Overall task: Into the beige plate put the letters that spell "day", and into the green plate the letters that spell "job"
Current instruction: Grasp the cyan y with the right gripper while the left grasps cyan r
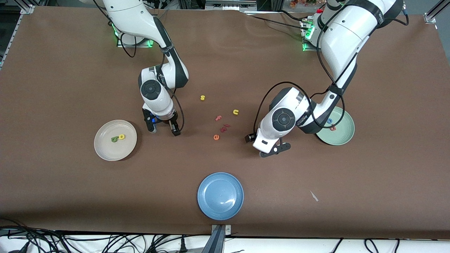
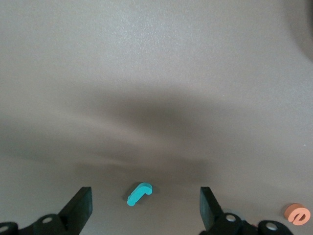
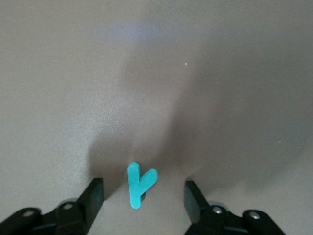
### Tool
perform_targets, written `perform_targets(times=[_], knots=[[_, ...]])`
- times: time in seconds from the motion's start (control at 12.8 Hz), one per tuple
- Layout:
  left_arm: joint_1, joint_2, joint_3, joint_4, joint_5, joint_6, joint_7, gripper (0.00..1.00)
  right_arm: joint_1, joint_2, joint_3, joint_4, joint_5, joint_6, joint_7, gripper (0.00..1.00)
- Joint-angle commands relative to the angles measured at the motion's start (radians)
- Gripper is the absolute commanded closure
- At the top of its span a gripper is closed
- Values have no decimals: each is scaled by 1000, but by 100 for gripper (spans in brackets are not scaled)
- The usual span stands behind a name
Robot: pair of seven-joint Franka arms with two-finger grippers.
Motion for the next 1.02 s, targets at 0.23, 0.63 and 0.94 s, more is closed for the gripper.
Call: perform_targets(times=[0.23, 0.63, 0.94], knots=[[-25, 12, 7, 8, 43, -29, 12, 8, -3, 16, 10, 14, 25, 5, -73, 63], [-28, 14, 7, -24, 57, -34, 72, 9, -3, 17, 10, 13, 25, -1, -121, 80], [-39, 38, 7, -41, 92, -34, 73, 14, -3, 16, 10, 14, 25, -4, -142, 100]])
